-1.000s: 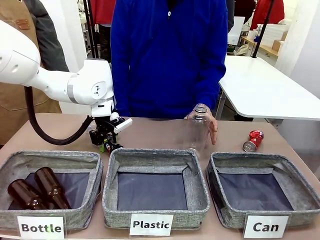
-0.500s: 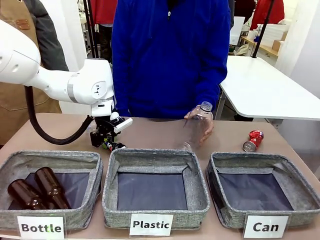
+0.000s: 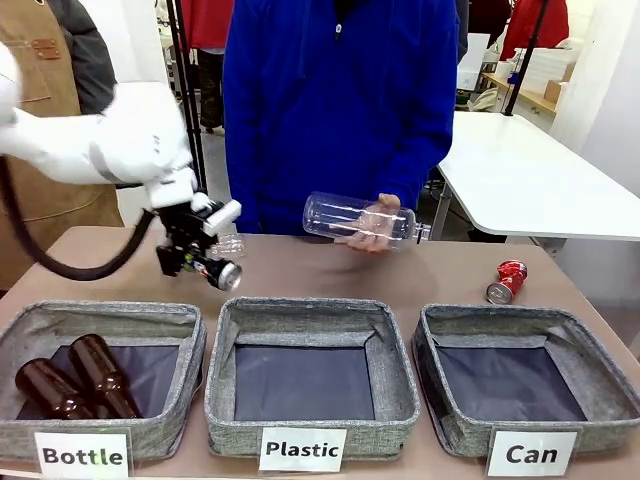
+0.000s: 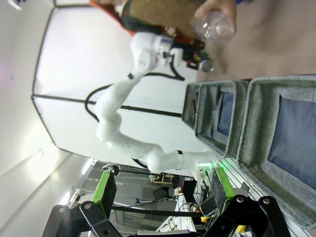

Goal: Sort the can waste into the basket.
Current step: Pick up the can waste from the table and place it in the right Fabric basket.

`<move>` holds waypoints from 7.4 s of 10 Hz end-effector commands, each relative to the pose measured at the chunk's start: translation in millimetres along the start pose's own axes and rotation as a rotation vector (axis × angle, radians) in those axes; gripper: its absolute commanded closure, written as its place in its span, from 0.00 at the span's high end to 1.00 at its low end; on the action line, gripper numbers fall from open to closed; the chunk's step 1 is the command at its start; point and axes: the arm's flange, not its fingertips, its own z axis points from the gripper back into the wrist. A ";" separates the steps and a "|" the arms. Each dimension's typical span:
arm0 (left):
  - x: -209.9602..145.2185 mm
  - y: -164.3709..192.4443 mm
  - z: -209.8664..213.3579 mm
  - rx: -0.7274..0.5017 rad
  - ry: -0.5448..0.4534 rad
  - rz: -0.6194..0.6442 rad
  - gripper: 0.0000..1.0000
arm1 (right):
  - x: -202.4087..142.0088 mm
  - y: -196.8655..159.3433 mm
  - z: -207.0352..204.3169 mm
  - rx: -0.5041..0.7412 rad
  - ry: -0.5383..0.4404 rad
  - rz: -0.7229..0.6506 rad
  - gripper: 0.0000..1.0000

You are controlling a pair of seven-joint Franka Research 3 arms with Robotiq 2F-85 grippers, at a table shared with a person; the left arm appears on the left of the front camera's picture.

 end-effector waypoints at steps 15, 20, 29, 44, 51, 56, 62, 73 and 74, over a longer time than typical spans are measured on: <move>-54.5 -195.7 103.5 -0.120 -0.604 0.309 0.31 | -1.6 1.3 2.2 -0.001 0.011 0.023 1.00; -29.7 -174.9 115.0 -0.162 -0.521 0.374 0.31 | -1.6 1.3 2.2 -0.001 0.011 0.023 1.00; 311.2 -25.3 99.0 -0.194 -0.515 0.504 0.31 | -1.6 1.3 2.2 -0.001 0.011 0.023 1.00; 484.4 82.0 -92.0 -0.166 -0.380 0.481 0.31 | -101.9 -14.1 139.8 -0.242 -0.433 -0.042 1.00; 483.9 74.8 -82.4 -0.170 -0.398 0.467 1.00 | -101.9 -14.1 139.8 -0.242 -0.433 -0.042 1.00; 463.0 68.8 -48.7 -0.153 -0.471 0.511 1.00 | -103.5 -18.0 138.4 -0.237 -0.446 -0.033 1.00; 295.8 -29.7 98.0 -0.248 -0.698 0.919 1.00 | -21.6 -9.9 -6.7 -0.357 -0.160 -0.062 1.00; -226.5 -323.3 15.6 -0.574 -1.763 1.570 1.00 | 49.7 37.0 -181.0 -0.111 -0.114 -0.184 1.00; -236.5 -324.0 -1.1 -0.583 -1.792 1.562 1.00 | 26.0 19.4 -201.3 -0.186 -0.002 -0.152 1.00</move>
